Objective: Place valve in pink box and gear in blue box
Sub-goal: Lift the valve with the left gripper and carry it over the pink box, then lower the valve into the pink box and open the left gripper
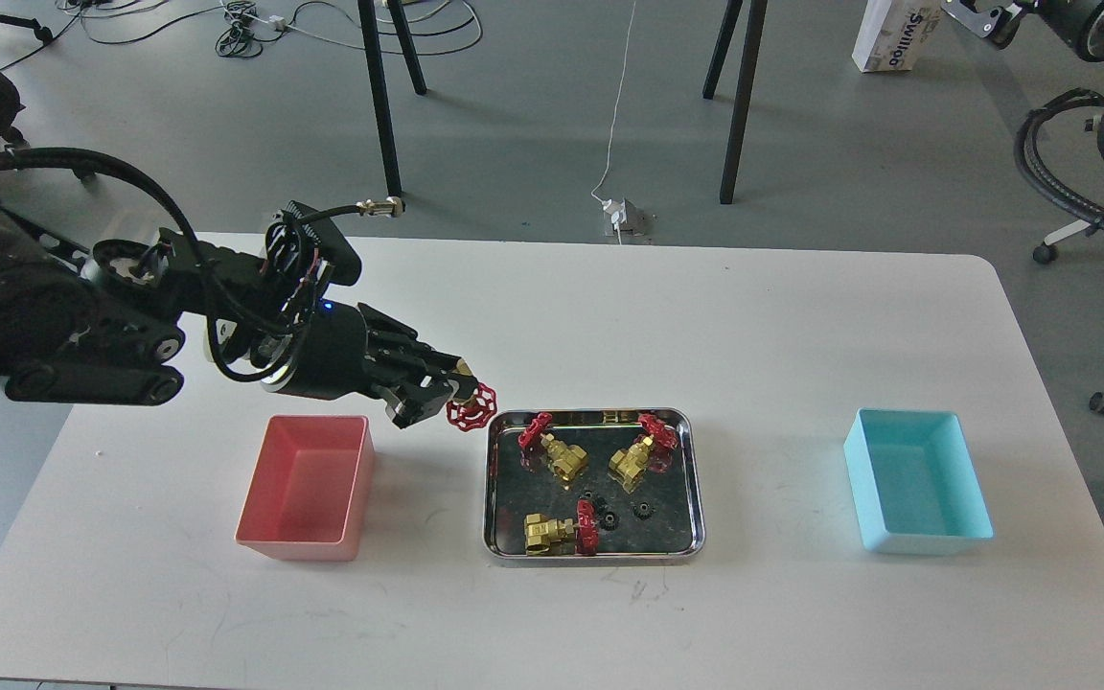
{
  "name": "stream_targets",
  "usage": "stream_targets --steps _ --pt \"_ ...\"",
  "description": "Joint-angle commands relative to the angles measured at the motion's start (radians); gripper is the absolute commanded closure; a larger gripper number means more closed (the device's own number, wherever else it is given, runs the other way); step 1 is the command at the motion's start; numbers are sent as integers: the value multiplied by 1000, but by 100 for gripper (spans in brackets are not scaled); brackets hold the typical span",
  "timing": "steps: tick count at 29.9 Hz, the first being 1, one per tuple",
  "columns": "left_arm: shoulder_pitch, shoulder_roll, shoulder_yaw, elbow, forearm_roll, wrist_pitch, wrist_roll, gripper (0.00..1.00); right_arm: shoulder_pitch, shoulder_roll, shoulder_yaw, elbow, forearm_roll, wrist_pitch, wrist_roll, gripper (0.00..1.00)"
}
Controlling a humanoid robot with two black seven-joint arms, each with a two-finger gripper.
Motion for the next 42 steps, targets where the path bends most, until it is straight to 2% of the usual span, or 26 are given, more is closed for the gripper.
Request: stream_targets --steps 1,7,19,26,34,42 --pt "3 118 10 -5 79 1 0 88 1 7 1 -3 0 -1 3 0" --pt "87 200 7 5 179 1 0 88 -14 21 -1 -4 0 -1 8 0" --pt "329 187 -90 159 179 16 0 88 -25 21 -1 -1 0 0 3 0" --pt "356 177 -102 182 179 15 0 88 -37 20 4 0 1 2 3 0" --pt "466 103 -107 338 177 13 0 88 -46 20 5 0 1 2 3 0" --pt "488 89 -136 335 177 13 0 88 -60 20 7 0 0 2 3 0"
